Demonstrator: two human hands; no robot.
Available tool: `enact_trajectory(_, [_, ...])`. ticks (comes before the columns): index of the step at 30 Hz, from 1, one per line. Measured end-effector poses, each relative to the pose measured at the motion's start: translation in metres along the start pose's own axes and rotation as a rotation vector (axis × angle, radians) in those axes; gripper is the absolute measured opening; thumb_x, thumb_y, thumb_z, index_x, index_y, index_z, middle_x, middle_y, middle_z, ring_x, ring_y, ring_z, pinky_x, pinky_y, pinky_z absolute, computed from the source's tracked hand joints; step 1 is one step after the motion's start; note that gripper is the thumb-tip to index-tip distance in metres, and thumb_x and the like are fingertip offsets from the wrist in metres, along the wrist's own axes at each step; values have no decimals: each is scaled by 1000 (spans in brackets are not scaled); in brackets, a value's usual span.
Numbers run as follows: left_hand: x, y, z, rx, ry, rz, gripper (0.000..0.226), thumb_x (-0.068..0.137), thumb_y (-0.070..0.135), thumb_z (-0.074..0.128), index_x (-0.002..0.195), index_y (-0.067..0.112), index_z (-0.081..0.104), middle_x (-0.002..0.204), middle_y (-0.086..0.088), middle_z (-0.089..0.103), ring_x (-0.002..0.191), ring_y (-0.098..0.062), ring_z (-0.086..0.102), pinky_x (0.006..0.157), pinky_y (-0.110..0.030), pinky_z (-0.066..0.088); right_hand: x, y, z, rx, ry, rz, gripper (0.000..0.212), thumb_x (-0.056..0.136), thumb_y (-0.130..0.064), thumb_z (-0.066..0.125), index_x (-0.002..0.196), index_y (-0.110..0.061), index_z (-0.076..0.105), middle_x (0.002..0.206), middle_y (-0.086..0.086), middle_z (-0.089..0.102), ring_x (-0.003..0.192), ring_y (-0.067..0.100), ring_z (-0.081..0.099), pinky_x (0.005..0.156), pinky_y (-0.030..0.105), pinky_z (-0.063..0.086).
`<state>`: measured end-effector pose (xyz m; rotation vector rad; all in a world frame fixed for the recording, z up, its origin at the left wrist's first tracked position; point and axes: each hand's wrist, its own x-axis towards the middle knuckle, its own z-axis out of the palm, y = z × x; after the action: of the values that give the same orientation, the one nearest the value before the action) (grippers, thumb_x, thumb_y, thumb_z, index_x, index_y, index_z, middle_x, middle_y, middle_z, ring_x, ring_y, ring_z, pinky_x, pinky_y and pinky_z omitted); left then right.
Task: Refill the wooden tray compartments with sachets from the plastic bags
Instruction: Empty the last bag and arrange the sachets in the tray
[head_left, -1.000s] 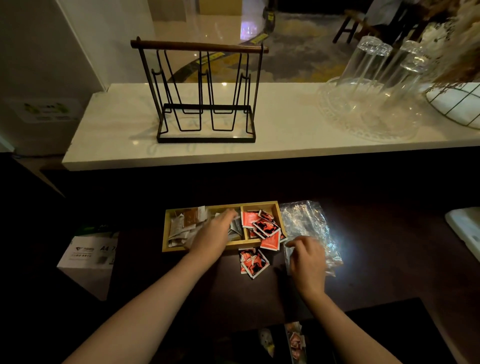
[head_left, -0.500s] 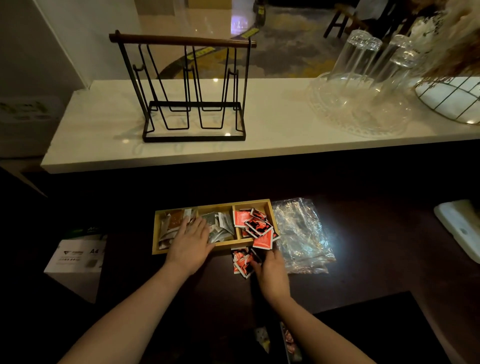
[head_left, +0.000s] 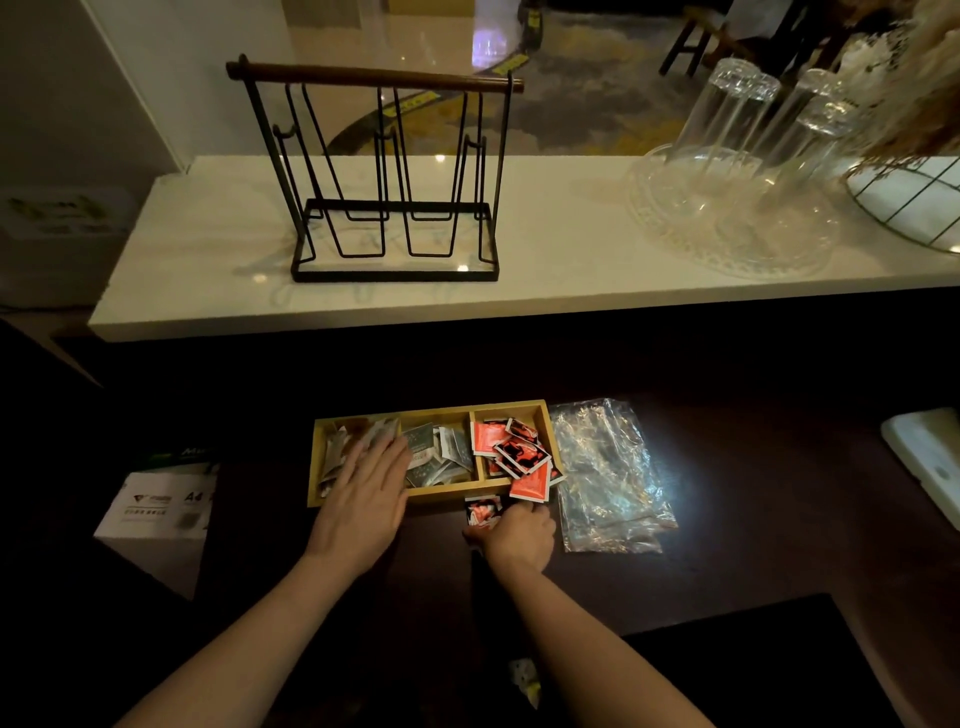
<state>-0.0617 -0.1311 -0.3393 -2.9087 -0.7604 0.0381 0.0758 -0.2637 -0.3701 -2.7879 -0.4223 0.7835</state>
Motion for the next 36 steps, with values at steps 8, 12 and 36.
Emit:
enact_trajectory(8, [-18,-21,11,-52,-29,22,62,87,13,55,146,14,35,156,-7,29,144,-25,24,112,-52,31,0,-1,-6,33,1,-64,54,75,-54,69,108,-12,63,118,9,61,115,29,47,96,39,38])
enact_trajectory(12, [-14,-20,7,-89,-20,10,87,69,-5,70,145,16,35,155,-5,30,142,-26,28,109,-52,35,0,12,-16,295,-120,-17,44,81,-43,66,111,-12,61,112,12,67,105,32,60,87,37,46])
enact_trajectory(36, [15,-7,-1,-136,32,-11,45,91,31,51,133,16,53,147,-6,46,140,-25,34,116,-46,17,26,3,-79,369,31,-292,31,85,-22,66,112,-6,62,104,9,70,90,23,65,72,30,50])
